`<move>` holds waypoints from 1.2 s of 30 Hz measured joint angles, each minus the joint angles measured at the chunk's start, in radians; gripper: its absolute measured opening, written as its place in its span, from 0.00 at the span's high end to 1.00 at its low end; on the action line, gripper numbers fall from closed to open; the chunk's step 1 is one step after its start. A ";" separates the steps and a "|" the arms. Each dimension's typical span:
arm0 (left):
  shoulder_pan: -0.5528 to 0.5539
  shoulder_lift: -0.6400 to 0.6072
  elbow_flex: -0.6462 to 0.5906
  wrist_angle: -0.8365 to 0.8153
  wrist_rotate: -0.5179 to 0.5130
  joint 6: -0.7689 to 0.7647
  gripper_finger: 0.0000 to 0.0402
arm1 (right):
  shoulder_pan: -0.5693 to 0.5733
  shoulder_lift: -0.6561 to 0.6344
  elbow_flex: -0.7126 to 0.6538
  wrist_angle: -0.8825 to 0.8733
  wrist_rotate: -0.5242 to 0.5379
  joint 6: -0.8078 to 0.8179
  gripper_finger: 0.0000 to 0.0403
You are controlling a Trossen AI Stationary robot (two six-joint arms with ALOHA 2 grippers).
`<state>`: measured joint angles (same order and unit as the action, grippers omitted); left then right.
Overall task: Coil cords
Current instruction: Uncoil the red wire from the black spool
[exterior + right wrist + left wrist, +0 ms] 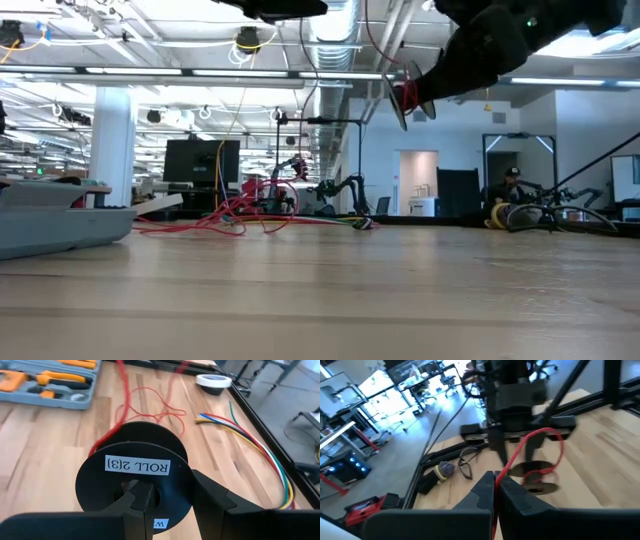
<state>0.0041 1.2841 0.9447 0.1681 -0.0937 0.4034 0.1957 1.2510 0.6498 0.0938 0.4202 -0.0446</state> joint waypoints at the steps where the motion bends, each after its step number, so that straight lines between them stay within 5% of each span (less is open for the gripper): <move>1: -0.008 -0.008 0.000 -0.014 0.000 0.000 1.00 | -0.007 0.000 0.000 -0.002 0.000 0.004 0.73; 12: -0.053 -0.023 0.000 -0.114 0.006 -0.022 1.00 | -0.083 0.000 0.000 -0.011 0.075 0.019 0.73; 23: -0.062 -0.022 0.000 -0.341 0.222 -0.078 1.00 | -0.128 0.000 0.000 0.029 0.262 -0.026 0.73; 32: -0.062 0.079 0.001 -0.391 0.217 -0.096 1.00 | -0.065 0.000 0.000 0.273 0.261 -0.179 0.73; 36: -0.061 0.163 0.001 -0.372 0.117 -0.094 1.00 | -0.023 0.000 0.000 0.336 0.185 -0.249 0.73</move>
<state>-0.0568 1.4475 0.9455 -0.2036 0.0234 0.3095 0.1728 1.2507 0.6502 0.4302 0.6051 -0.2937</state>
